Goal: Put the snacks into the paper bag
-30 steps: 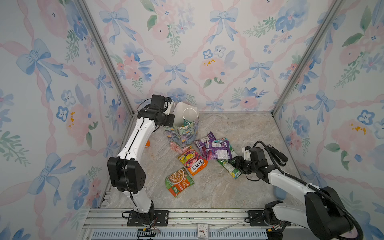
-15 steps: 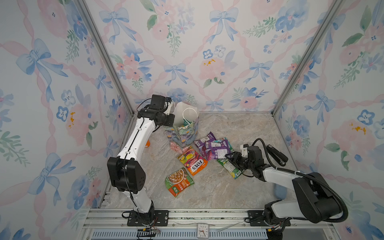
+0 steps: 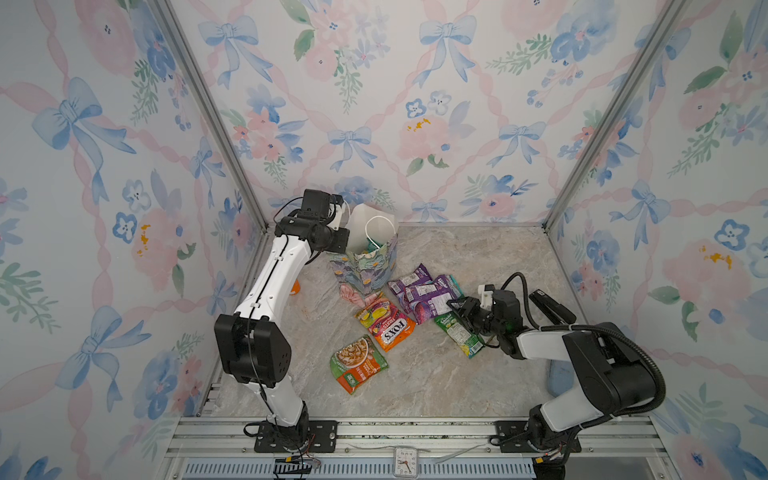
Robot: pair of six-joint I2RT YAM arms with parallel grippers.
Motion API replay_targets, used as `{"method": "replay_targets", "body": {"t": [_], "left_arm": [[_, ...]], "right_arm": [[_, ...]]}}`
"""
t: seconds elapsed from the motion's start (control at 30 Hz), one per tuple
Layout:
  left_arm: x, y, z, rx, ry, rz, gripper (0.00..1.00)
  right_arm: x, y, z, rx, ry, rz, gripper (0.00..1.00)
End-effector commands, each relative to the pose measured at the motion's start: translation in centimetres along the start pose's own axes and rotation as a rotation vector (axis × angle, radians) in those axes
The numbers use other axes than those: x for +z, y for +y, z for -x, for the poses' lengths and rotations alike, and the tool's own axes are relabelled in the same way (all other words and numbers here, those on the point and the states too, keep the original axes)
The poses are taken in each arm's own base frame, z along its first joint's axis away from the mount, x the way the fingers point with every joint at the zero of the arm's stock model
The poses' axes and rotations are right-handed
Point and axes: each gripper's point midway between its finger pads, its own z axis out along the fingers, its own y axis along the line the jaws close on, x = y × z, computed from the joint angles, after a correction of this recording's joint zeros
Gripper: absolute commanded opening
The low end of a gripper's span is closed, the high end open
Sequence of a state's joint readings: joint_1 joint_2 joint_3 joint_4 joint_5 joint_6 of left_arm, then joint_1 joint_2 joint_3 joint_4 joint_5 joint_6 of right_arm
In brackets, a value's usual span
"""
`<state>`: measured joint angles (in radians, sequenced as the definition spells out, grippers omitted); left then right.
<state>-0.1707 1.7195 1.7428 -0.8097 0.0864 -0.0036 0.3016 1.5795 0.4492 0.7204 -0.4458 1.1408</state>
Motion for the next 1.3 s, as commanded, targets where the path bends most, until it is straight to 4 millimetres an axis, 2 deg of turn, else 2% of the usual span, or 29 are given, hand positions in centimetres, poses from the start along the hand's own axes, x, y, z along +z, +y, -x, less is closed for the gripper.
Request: {"method": "replay_targets", "body": {"t": [0.0,0.27,0.43,0.73,1.0,1.1,1.27], "left_arm": [[1.1,-0.5,-2.7,-0.018,0.101,-0.016,0.00],[1.2,-0.6,-2.8,-0.015,0.102,-0.017,0.00],[1.2,-0.6,-2.8,-0.014,0.105,-0.018,0.00],[1.1,-0.6,-2.7,-0.014,0.101,-0.018,0.00],[1.0,-0.6,-2.7,-0.014,0.098,-0.015,0.00],[1.1,-0.5,-2.8,-0.014,0.102,-0.014,0.00],[1.2,-0.6,-2.8,-0.013,0.104,-0.016,0.00]], "right_arm": [[0.2,1.3,0.7,0.013,-0.021,0.083,0.50],[0.7,1.6,1.1,-0.001,-0.024,0.095,0.46],[1.0,1.6,1.2,-0.021,-0.019,0.081,0.35],[1.2,2.5,1.9,-0.071,-0.025,0.082,0.09],[0.6,5.0,2.2,-0.162,-0.012,0.086,0.00],[0.1,6.6,2.1,-0.215,-0.005,0.086,0.00],[-0.7,10.4,1.3,-0.355,0.020,0.077,0.00]]}}
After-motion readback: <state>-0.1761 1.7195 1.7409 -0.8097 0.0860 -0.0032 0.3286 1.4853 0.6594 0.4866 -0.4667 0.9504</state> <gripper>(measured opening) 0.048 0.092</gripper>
